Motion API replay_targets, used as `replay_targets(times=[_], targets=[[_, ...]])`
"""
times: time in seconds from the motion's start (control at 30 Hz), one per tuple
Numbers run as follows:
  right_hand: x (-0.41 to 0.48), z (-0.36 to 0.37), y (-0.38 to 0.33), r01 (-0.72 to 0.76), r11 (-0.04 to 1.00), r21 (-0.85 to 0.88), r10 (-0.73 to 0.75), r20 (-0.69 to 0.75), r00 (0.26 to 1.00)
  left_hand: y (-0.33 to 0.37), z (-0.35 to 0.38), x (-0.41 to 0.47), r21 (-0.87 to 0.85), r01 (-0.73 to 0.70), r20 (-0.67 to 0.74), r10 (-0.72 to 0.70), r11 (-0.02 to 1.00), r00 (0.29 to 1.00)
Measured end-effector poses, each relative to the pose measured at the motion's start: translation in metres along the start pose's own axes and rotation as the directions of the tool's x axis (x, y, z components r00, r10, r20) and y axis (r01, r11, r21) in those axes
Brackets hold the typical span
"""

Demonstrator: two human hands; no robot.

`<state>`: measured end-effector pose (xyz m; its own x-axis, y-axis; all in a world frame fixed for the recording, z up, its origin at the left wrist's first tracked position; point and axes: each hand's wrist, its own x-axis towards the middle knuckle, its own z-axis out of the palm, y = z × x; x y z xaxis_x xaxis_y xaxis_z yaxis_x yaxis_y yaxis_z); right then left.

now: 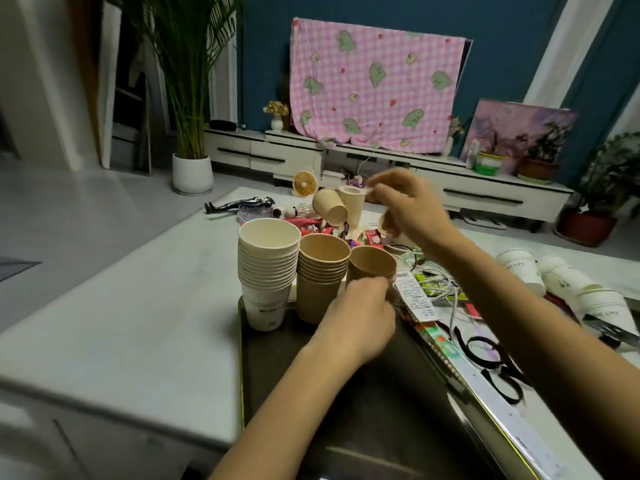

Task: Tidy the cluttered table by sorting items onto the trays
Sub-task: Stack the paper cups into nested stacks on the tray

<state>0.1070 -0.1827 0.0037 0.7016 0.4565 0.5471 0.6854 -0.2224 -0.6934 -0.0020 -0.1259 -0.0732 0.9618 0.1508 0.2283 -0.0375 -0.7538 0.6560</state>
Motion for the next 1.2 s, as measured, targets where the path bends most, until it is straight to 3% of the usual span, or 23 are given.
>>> replay_targets(times=[0.07, 0.13, 0.27, 0.37, 0.47, 0.6, 0.7, 0.77, 0.83, 0.9, 0.97, 1.07, 1.13, 1.2], targets=[[0.01, -0.015, 0.036, -0.127, 0.971, -0.202, 0.121, -0.043, 0.992, 0.004, -0.003, -0.002, -0.001, -0.152, -0.195, 0.149, 0.988, 0.969], [0.014, -0.02, 0.074, -0.161, 0.857, -0.49, 0.165, -0.034, 0.986, 0.004, -0.001, 0.0, 0.11, -0.257, -0.288, 0.278, 0.96, 0.916], [0.025, -0.009, 0.129, -0.001, 0.656, -0.755, 0.152, 0.131, 0.98, -0.003, 0.006, 0.009, 0.275, -0.244, -0.226, 0.309, 0.93, 0.924], [0.048, -0.003, 0.154, 0.136, 0.469, -0.872, 0.142, 0.227, 0.964, -0.007, 0.008, 0.013, 0.318, -0.231, -0.188, 0.3, 0.919, 0.935], [0.065, 0.001, 0.171, 0.157, 0.331, -0.93, 0.233, 0.242, 0.942, -0.007, 0.008, 0.013, 0.379, -0.242, -0.134, 0.312, 0.893, 0.941], [0.07, 0.001, 0.171, 0.167, 0.276, -0.947, 0.267, 0.242, 0.933, -0.003, 0.011, 0.013, 0.409, -0.261, -0.105, 0.329, 0.874, 0.939], [0.063, -0.015, 0.149, 0.144, 0.374, -0.916, 0.017, 0.162, 0.987, 0.005, 0.011, 0.012, 0.4, -0.267, -0.151, 0.351, 0.877, 0.924], [0.05, -0.028, 0.125, 0.112, 0.578, -0.808, -0.183, 0.006, 0.983, 0.01, 0.008, 0.012, 0.392, -0.292, -0.226, 0.399, 0.872, 0.888], [0.033, -0.042, 0.096, 0.143, 0.813, -0.564, -0.271, -0.15, 0.951, 0.013, 0.002, 0.014, 0.378, -0.279, -0.345, 0.414, 0.883, 0.842], [0.012, -0.051, 0.066, 0.216, 0.925, -0.312, -0.278, -0.17, 0.945, 0.013, -0.01, 0.018, 0.349, -0.221, -0.46, 0.372, 0.911, 0.806], [-0.011, -0.05, 0.046, 0.259, 0.934, -0.247, -0.288, -0.086, 0.954, 0.01, -0.022, 0.022, 0.299, -0.149, -0.551, 0.298, 0.943, 0.78], [-0.037, -0.038, 0.042, 0.242, 0.919, -0.311, -0.2, 0.163, 0.966, 0.007, -0.031, 0.026, 0.22, -0.079, -0.614, 0.201, 0.972, 0.763], [-0.048, -0.03, 0.047, 0.264, 0.893, -0.364, -0.143, 0.326, 0.934, 0.006, -0.031, 0.027, 0.206, -0.065, -0.616, 0.181, 0.976, 0.767], [-0.053, -0.031, 0.054, 0.273, 0.902, -0.334, -0.153, 0.343, 0.927, 0.008, -0.026, 0.027, 0.218, -0.073, -0.596, 0.192, 0.973, 0.78]])
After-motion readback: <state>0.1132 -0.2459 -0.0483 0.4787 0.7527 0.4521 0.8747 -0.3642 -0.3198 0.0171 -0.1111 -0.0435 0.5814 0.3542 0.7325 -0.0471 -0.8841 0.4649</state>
